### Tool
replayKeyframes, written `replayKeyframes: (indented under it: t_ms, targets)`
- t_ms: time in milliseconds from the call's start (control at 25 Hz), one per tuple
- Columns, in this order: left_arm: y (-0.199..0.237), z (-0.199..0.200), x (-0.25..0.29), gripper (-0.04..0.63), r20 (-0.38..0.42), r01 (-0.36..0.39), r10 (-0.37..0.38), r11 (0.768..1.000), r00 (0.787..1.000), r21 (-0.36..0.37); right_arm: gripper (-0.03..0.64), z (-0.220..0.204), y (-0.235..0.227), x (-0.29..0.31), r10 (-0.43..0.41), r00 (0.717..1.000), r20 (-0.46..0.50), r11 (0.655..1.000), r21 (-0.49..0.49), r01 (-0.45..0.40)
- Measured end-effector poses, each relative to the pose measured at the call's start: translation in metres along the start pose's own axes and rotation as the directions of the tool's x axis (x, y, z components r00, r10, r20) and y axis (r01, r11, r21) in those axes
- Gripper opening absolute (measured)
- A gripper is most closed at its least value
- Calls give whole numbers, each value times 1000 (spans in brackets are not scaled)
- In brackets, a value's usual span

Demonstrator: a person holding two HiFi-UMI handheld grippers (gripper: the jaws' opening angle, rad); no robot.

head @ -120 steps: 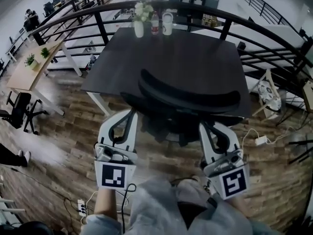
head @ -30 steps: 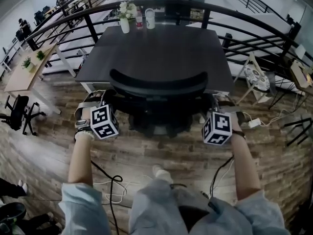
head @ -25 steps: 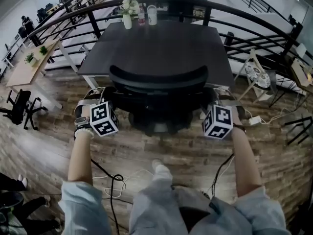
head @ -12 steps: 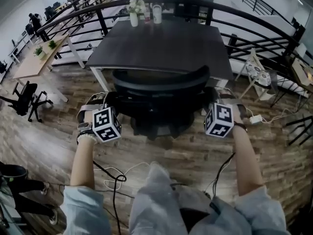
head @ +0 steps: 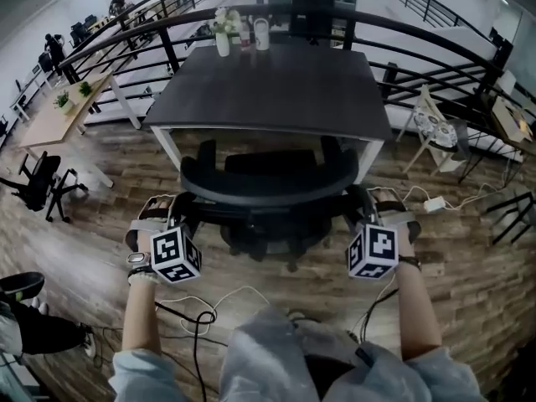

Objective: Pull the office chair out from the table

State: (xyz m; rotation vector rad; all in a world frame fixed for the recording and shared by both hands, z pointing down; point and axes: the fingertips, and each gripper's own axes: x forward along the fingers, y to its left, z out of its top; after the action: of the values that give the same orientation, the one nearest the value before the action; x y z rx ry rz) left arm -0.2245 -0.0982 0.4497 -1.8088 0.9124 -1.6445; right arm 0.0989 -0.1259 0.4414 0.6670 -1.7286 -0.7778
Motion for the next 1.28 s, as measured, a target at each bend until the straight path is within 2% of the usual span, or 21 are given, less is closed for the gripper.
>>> replayKeyframes:
  t_ms: [240, 480, 680, 840, 1040, 1160, 1280]
  targets:
    - [-15, -2, -16, 189, 30, 16, -17, 1000, 999, 20, 193, 5, 22, -25, -1, 999, -34, 1000, 24, 1]
    - [-21, -7, -25, 196, 67, 10, -10, 1000, 998, 6, 195, 12, 38, -43, -12, 997, -74, 999, 45, 15]
    - [-21, -8, -22, 198, 95, -22, 24, 1000, 995, -21, 201, 14, 41, -43, -68, 993, -98, 996, 43, 72]
    - [-17, -1, -27, 221, 154, -21, 38, 994, 987, -110, 202, 15, 37, -46, -77, 991, -108, 994, 76, 85]
    - [-15, 9, -42, 239, 229, -26, 76, 977, 970, -213, 215, 23, 35, -61, -73, 995, -65, 984, 156, 83]
    - [-14, 19, -55, 237, 284, -28, 103, 967, 953, -254, 203, 32, 34, -75, -104, 994, -29, 971, 214, 108]
    - [-6, 36, -71, 216, 349, -32, 144, 951, 926, -307, 154, 45, 29, -91, -178, 984, 31, 942, 293, 161]
